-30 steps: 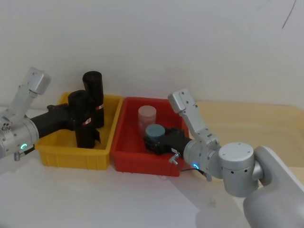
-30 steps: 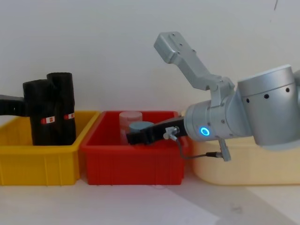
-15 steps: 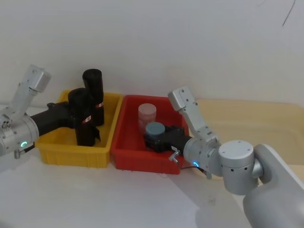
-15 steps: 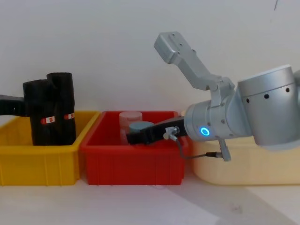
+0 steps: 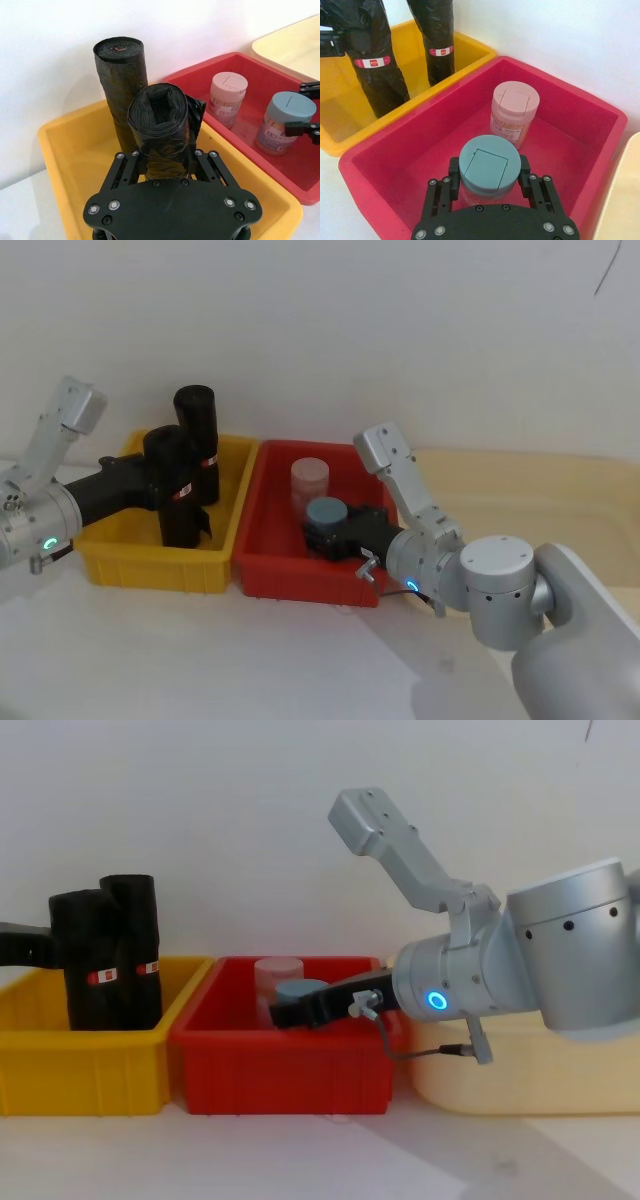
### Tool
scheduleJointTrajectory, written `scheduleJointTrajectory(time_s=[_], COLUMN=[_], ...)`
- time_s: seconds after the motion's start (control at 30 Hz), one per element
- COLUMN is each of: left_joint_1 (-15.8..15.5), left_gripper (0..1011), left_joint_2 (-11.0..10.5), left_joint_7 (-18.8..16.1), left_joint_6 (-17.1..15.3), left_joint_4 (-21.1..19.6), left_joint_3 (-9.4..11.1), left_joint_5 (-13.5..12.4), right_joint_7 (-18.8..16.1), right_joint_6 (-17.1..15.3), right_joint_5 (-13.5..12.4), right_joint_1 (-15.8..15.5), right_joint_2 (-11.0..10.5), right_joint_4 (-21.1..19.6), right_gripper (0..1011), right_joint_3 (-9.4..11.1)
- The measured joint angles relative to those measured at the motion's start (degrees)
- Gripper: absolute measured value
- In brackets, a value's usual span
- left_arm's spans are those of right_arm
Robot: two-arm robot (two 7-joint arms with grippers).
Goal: Pick up the garbage bag with the one hand and transfer it to the other hand.
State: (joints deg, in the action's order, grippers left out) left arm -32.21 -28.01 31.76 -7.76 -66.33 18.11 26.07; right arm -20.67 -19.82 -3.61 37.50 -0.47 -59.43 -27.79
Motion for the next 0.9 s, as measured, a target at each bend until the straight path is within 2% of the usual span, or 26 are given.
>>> scheduleJointTrajectory(time_s=[0.9], left_joint_1=[0.0], left_gripper=[400], left_joint_2=[0.0], left_joint_7=[0.0], left_joint_6=[0.0], left_joint_4=[0.0], left_joint_3=[0.0], left_joint_5=[0.0], right_joint_7=[0.0], right_joint_6=[0.0], right_joint_5=[0.0], right_joint_1=[0.0], right_joint_2=[0.0], right_joint_4=[0.0], right_gripper=[665], right_joint_3=[0.0])
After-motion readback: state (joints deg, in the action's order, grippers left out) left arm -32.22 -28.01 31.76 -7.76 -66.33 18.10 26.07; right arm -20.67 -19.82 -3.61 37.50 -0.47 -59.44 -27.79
